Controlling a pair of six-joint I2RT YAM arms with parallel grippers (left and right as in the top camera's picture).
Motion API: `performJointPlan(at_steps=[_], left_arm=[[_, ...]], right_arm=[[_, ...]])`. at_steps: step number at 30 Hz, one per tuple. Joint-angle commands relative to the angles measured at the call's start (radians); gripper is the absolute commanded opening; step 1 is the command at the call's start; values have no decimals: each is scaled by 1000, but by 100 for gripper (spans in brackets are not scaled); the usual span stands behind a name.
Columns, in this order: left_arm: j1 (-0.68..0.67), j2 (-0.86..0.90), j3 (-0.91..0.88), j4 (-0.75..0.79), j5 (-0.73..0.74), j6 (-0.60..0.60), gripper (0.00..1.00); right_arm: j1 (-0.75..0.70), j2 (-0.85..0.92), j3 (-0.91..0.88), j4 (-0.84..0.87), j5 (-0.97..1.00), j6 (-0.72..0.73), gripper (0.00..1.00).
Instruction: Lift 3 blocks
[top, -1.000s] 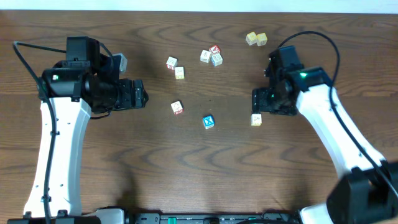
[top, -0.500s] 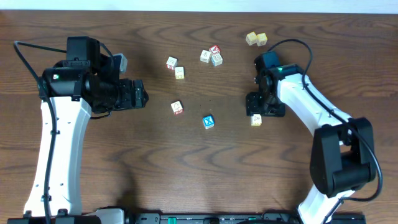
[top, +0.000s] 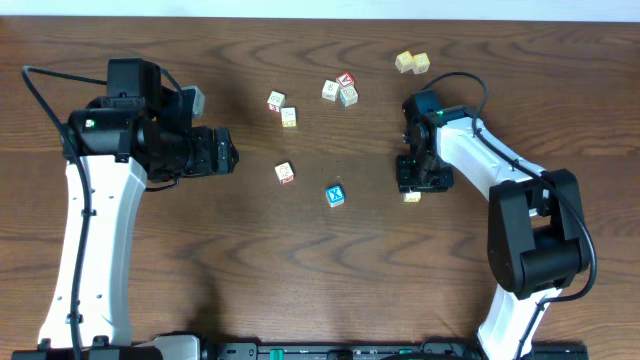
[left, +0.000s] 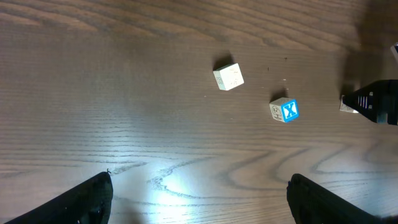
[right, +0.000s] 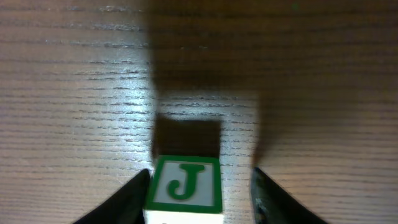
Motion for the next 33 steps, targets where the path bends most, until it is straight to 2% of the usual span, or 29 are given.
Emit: performJointPlan(at_steps=[1, 14, 30, 33], left_arm=[[3, 3, 21, -3, -13, -5, 90], [3, 3, 21, -3, -13, -5, 90], [3, 3, 21, -3, -13, -5, 90], [3, 3, 21, -3, -13, -5, 90]], right_arm=[[12, 4, 13, -3, 5, -26, 40], [-21, 4, 4, 4, 27, -50, 27], [-101, 4, 4, 7, 59, -79, 26], [-100, 4, 5, 9, 47, -82, 29]])
